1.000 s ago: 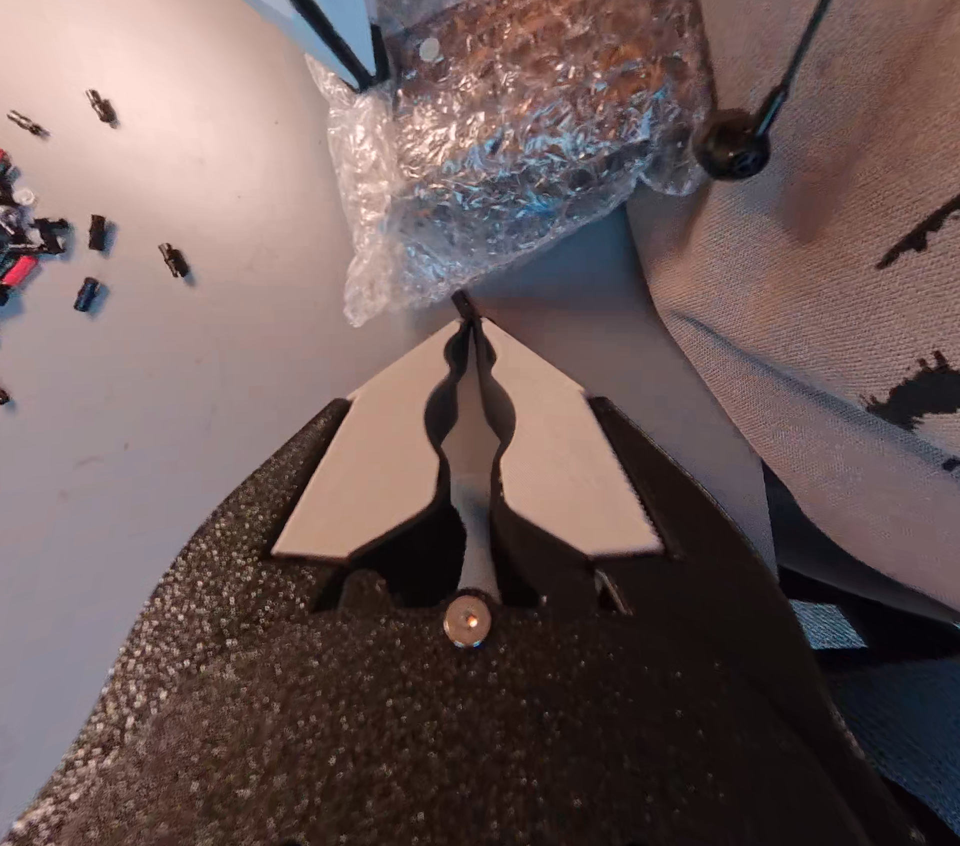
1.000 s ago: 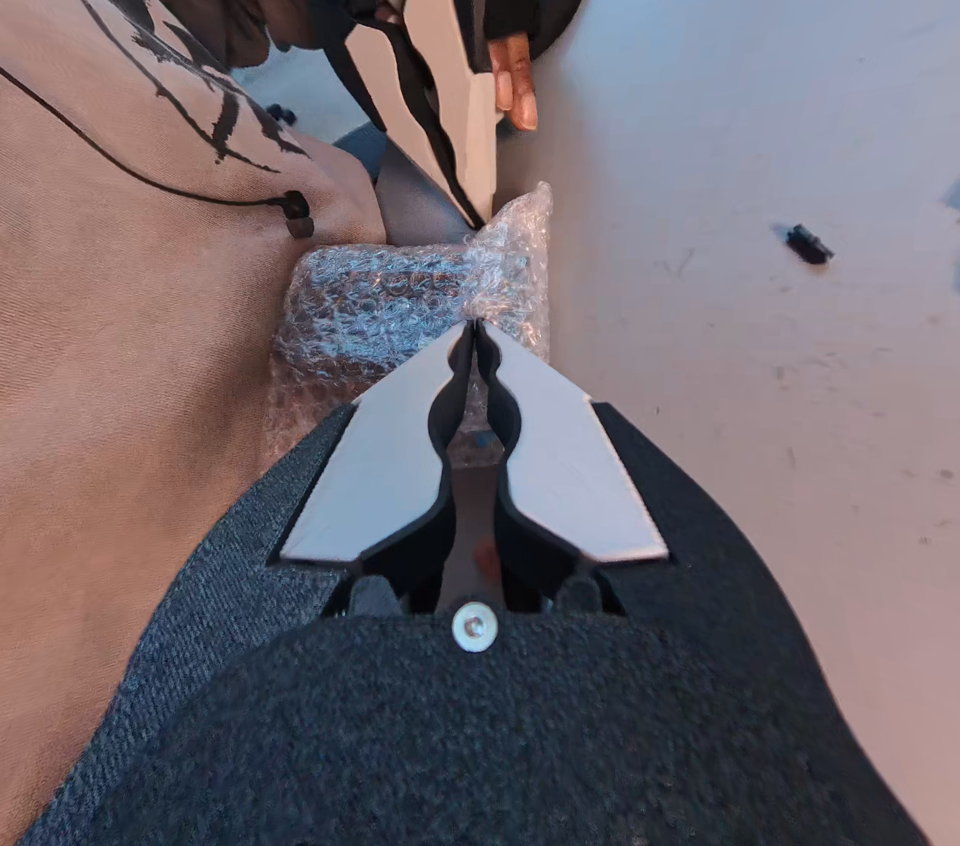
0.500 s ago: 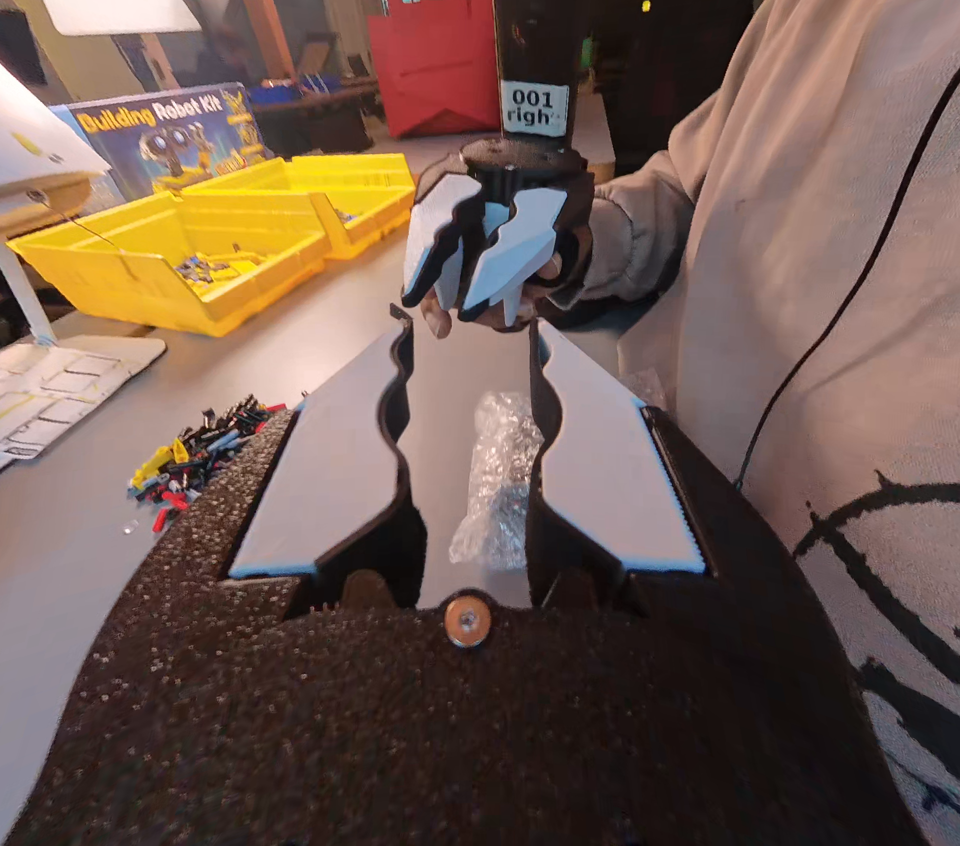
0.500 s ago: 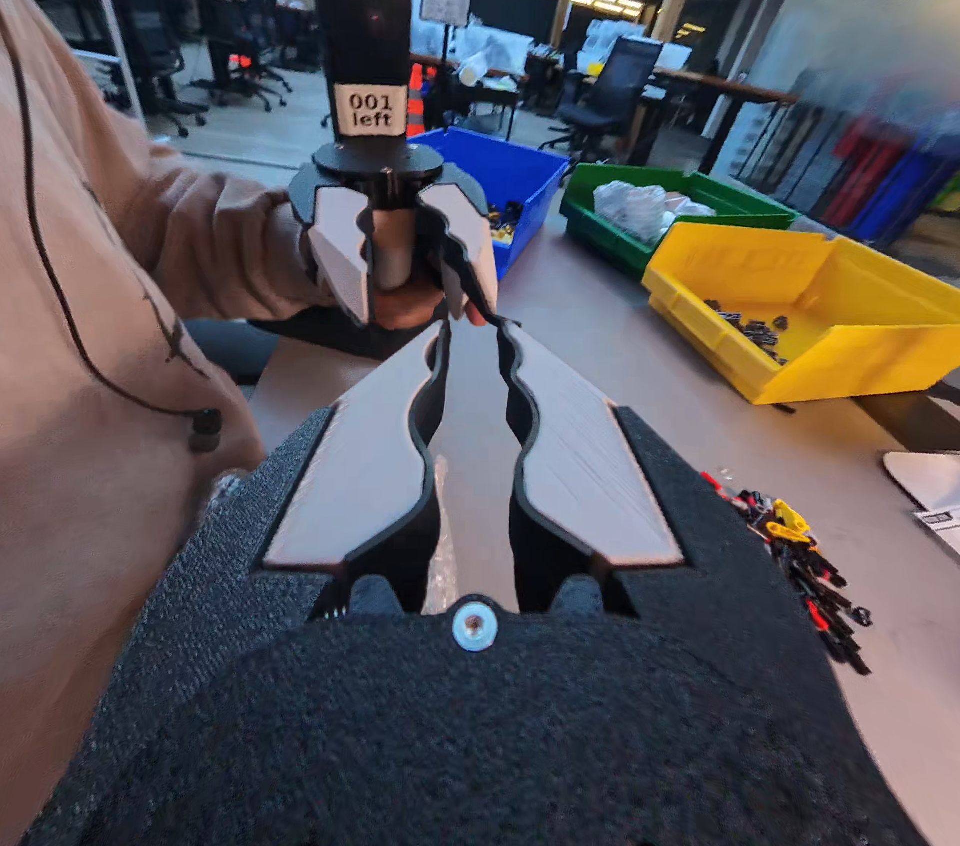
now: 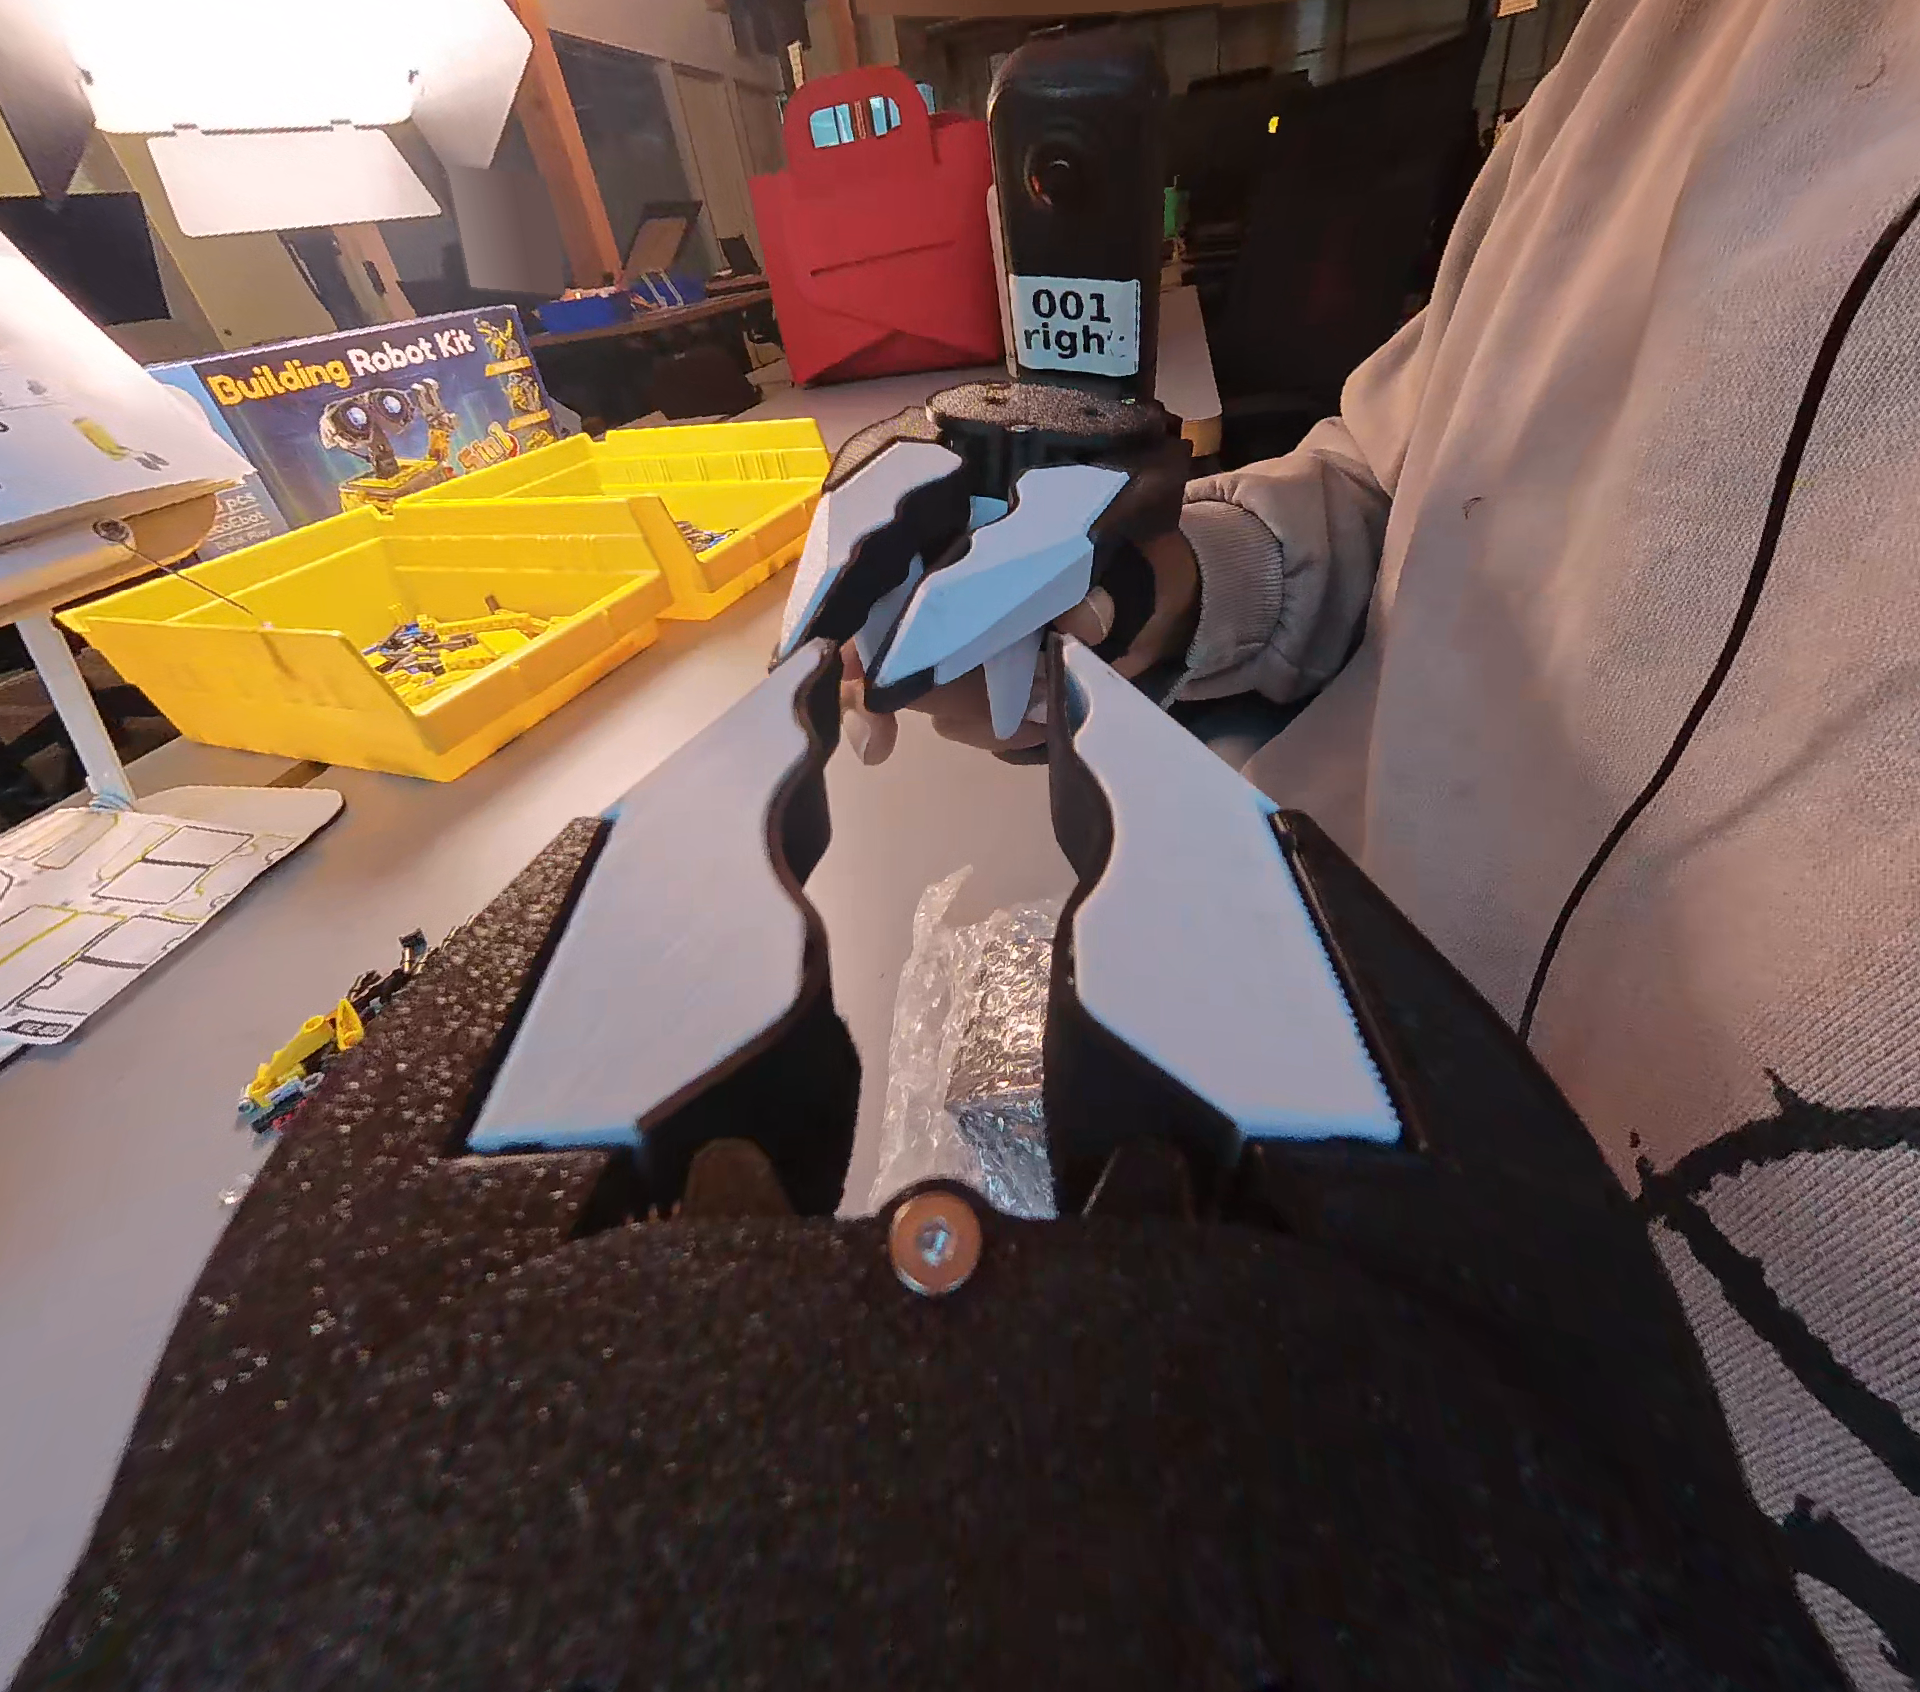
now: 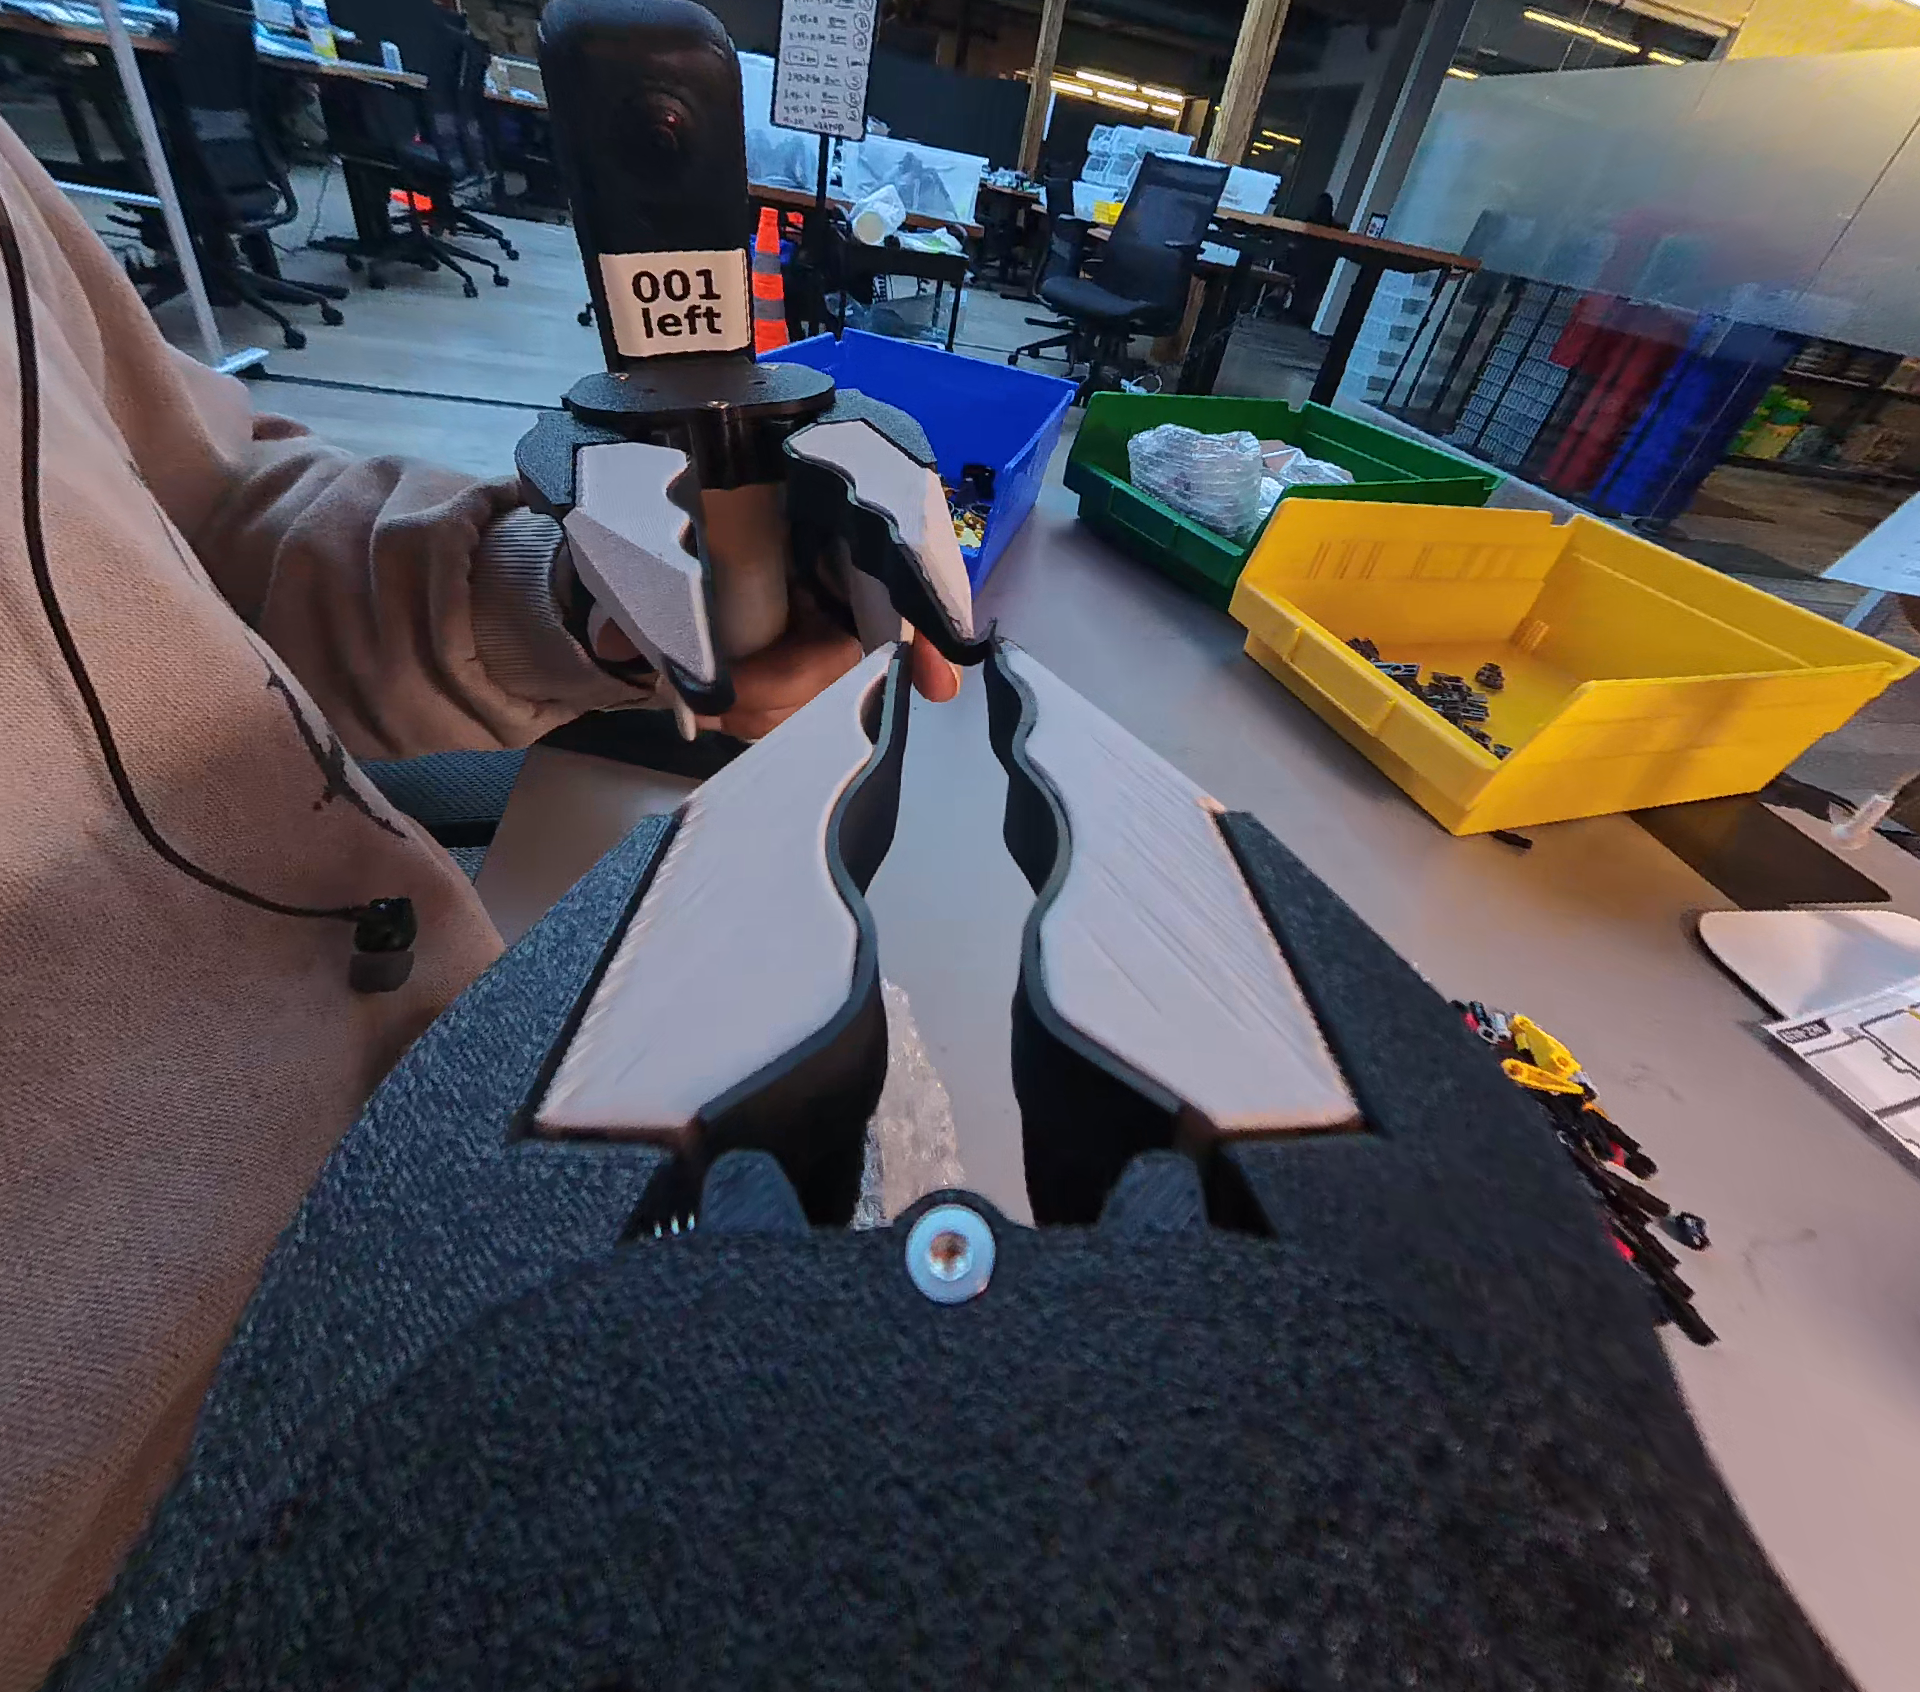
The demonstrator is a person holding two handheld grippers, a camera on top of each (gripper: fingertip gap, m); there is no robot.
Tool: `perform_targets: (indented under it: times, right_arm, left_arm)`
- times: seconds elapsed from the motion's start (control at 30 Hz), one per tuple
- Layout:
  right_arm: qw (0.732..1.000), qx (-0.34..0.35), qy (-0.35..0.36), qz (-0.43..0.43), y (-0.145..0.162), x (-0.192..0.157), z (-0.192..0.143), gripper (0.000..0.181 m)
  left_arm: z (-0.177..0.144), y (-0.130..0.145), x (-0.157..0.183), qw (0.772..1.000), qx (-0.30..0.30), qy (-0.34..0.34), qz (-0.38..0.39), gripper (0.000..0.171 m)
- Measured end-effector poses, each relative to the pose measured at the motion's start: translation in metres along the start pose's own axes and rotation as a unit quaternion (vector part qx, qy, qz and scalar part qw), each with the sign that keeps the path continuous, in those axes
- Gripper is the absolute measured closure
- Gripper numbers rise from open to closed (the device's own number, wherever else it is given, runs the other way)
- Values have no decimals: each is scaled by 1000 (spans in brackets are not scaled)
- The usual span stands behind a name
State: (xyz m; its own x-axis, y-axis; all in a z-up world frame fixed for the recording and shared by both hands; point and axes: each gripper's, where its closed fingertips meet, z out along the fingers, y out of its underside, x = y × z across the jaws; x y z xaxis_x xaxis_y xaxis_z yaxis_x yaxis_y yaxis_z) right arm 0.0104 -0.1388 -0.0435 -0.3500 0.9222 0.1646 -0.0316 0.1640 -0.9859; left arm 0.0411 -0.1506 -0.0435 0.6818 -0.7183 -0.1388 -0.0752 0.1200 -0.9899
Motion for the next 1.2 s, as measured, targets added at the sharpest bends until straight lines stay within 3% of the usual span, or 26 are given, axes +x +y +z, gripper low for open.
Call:
perform_targets:
  times: [0.3,0.43,0.63,0.8,0.93,1.03,1.1,1.2]
  right_arm:
    - [1000,11,-12,-17,-4,-9,-1,172]
    - [998,35,-24,-38,-12,-19,-3,173]
    - [986,58,-23,-152,-29,-35,-5,175]
    - [975,38,-54,-214,-27,-48,-5,181]
    - [968,34,-83,-232,-26,-53,-5,181]
    - [973,40,-67,-219,-29,-43,-6,181]
    - [976,36,-71,-201,-25,-38,-9,164]
    - [983,41,-72,-161,-24,-31,-15,162]
  left_arm:
    - [3,-4,6,1000,16,10,17,146]
    - [1,-11,12,997,39,9,60,154]
    - [-7,-28,24,988,135,51,57,164]
    - [-12,-27,35,981,160,74,81,171]
    - [-14,-26,38,979,155,70,116,170]
    - [-10,-27,36,979,131,57,144,151]
    - [-11,-28,34,978,125,45,162,144]
    - [-13,-25,32,978,116,40,166,142]
